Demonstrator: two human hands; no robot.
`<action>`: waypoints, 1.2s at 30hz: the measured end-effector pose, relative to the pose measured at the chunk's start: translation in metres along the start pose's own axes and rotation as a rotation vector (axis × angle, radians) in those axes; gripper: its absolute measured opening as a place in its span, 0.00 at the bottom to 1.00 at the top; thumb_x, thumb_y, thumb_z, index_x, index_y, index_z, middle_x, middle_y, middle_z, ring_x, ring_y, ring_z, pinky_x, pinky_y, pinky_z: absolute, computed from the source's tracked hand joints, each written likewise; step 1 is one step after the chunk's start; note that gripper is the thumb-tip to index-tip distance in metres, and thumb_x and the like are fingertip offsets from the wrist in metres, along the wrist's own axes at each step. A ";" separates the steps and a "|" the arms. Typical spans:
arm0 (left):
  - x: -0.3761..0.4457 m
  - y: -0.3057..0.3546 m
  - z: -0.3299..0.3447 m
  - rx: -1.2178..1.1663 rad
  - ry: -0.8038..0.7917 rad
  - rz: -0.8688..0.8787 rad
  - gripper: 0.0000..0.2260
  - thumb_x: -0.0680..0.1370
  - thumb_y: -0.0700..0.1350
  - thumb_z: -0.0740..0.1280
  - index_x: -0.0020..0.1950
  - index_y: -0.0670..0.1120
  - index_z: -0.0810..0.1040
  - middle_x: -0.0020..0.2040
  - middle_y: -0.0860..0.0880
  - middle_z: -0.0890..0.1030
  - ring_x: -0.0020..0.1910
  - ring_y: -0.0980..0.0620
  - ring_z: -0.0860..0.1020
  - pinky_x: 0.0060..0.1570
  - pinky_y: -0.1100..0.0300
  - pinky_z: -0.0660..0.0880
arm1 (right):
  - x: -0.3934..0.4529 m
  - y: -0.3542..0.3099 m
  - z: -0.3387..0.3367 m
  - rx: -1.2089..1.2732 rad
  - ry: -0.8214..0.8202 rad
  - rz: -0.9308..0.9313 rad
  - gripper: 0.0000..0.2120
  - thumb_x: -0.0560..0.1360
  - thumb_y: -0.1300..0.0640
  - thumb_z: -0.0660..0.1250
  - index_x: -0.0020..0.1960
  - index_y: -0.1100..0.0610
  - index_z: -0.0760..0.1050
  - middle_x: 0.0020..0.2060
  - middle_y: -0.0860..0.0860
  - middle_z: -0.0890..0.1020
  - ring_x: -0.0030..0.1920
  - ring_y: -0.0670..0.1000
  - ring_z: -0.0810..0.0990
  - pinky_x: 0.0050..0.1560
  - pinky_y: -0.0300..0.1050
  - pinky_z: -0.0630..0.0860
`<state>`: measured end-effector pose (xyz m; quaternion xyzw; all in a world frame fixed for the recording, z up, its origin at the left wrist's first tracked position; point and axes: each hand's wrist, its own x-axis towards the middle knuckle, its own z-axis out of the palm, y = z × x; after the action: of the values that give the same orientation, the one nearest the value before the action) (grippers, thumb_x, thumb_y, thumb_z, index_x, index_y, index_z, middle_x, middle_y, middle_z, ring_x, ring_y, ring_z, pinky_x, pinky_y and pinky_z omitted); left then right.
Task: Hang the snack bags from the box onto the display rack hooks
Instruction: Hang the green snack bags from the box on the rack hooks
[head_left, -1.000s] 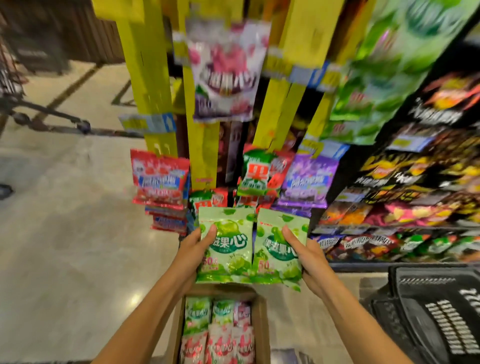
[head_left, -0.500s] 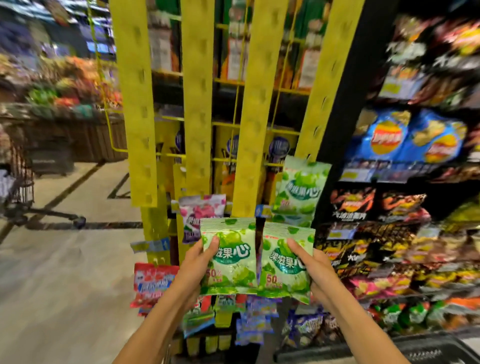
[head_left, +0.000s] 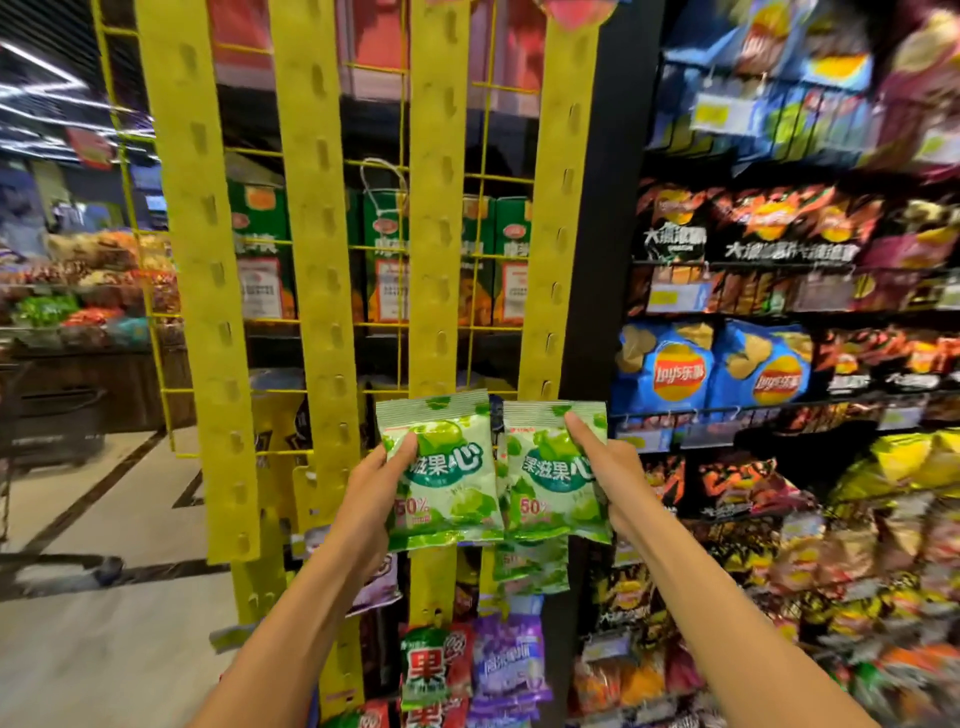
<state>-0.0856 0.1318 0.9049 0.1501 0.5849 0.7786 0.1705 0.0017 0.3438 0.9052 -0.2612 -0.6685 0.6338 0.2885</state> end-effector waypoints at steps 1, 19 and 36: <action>0.003 0.005 0.003 0.006 -0.006 -0.004 0.20 0.79 0.51 0.62 0.66 0.42 0.72 0.52 0.45 0.82 0.40 0.53 0.82 0.32 0.58 0.77 | 0.005 -0.007 0.001 -0.001 0.025 -0.025 0.33 0.67 0.34 0.68 0.42 0.67 0.72 0.42 0.68 0.78 0.43 0.63 0.79 0.39 0.44 0.66; 0.029 0.024 0.020 0.046 0.074 -0.005 0.16 0.78 0.50 0.63 0.60 0.42 0.76 0.51 0.42 0.83 0.46 0.46 0.82 0.38 0.54 0.80 | 0.057 -0.019 0.020 -0.220 0.170 0.027 0.23 0.73 0.38 0.64 0.36 0.57 0.65 0.36 0.52 0.68 0.43 0.54 0.71 0.30 0.46 0.61; 0.023 0.033 0.064 -0.099 0.124 -0.048 0.14 0.75 0.56 0.65 0.45 0.46 0.78 0.36 0.45 0.84 0.35 0.48 0.82 0.30 0.54 0.80 | 0.022 -0.016 0.011 -0.812 0.229 -0.039 0.32 0.75 0.31 0.47 0.44 0.59 0.71 0.46 0.56 0.78 0.48 0.58 0.77 0.45 0.49 0.68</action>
<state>-0.0819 0.1882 0.9546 0.0788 0.5585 0.8101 0.1598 -0.0213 0.3509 0.9220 -0.4095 -0.8324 0.2803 0.2465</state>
